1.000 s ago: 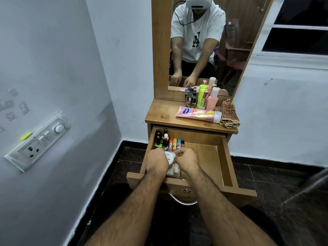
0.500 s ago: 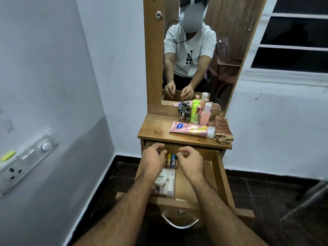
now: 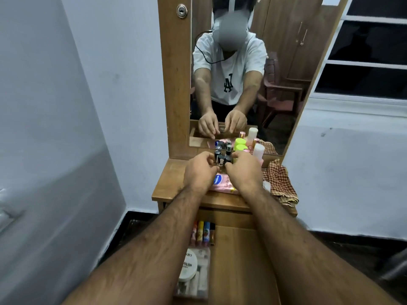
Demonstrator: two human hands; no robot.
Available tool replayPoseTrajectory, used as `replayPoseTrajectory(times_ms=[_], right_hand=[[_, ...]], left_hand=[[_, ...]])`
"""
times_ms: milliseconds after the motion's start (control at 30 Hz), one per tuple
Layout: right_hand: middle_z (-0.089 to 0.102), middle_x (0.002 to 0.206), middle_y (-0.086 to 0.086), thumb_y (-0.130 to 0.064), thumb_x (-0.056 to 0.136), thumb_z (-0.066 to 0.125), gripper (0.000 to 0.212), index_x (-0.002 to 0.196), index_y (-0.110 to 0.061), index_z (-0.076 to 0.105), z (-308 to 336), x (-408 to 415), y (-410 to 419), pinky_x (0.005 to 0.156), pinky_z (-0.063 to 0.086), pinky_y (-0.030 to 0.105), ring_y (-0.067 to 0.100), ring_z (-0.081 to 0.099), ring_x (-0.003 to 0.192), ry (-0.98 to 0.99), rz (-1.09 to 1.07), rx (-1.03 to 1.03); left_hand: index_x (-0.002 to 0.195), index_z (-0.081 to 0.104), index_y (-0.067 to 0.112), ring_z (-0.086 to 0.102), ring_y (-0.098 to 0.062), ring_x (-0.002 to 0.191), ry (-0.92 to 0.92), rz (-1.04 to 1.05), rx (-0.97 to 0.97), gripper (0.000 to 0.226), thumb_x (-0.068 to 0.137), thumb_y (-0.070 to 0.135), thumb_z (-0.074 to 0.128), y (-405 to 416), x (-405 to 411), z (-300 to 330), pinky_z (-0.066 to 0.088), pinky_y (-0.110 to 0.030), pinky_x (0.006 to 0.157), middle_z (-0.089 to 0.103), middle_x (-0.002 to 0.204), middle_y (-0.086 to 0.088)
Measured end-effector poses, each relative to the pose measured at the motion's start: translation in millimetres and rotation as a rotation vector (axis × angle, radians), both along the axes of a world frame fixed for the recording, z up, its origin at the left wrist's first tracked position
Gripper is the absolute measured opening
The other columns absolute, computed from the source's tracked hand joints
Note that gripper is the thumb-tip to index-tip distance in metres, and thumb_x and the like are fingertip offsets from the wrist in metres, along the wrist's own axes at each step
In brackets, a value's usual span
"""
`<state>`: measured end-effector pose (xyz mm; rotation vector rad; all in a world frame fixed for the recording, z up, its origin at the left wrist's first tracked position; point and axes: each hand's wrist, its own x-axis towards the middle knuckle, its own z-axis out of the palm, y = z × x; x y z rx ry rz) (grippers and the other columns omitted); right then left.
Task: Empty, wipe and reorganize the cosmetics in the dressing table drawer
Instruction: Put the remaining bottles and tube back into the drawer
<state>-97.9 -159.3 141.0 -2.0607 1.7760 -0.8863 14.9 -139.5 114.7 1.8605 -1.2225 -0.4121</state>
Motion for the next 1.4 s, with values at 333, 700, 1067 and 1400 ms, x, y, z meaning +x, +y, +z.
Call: replayPoseTrajectory(times_ms=[333, 700, 1067, 1400], right_hand=[[0.07, 0.093, 0.004, -0.008, 0.091, 0.063, 0.01, 0.098, -0.008, 0.07, -8, 21, -33, 0.067, 0.049, 0.028, 0.019, 0.063, 0.081, 0.412, -0.073, 0.108], [0.064, 0.087, 0.004, -0.01, 0.091, 0.063, 0.012, 0.083, -0.016, 0.057, -5, 23, -31, 0.062, 0.043, 0.03, 0.019, 0.053, 0.076, 0.324, -0.062, 0.023], [0.059, 0.082, 0.002, -0.019, 0.089, 0.068, 0.008, 0.093, -0.013, 0.064, -2, 21, -29, 0.063, 0.043, 0.029, 0.019, 0.053, 0.077, 0.287, 0.001, -0.015], [0.06, 0.078, -0.002, -0.031, 0.082, 0.071, 0.021, 0.088, -0.015, 0.059, 21, 4, 5, 0.056, 0.038, 0.028, 0.017, 0.059, 0.077, 0.181, 0.07, -0.071]], left_hand=[[0.112, 0.065, 0.031, 0.064, -0.012, 0.098, -0.165, 0.022, 0.088, 0.034, 0.081, 0.035, 0.077, -34, 2, -13, 0.054, -0.036, 0.085, 0.072, 0.106, 0.008], [0.113, 0.064, 0.027, 0.064, -0.015, 0.099, -0.185, 0.032, 0.081, 0.031, 0.084, 0.034, 0.075, -35, 1, -17, 0.053, -0.035, 0.083, 0.071, 0.107, 0.005], [0.109, 0.066, 0.028, 0.065, -0.012, 0.095, -0.067, 0.032, 0.008, 0.03, 0.082, 0.031, 0.077, -31, 6, -16, 0.055, -0.037, 0.086, 0.073, 0.101, 0.009], [0.109, 0.068, 0.023, 0.065, -0.007, 0.09, -0.031, -0.013, -0.103, 0.03, 0.081, 0.028, 0.077, 13, 8, 11, 0.053, -0.027, 0.077, 0.073, 0.098, 0.009]])
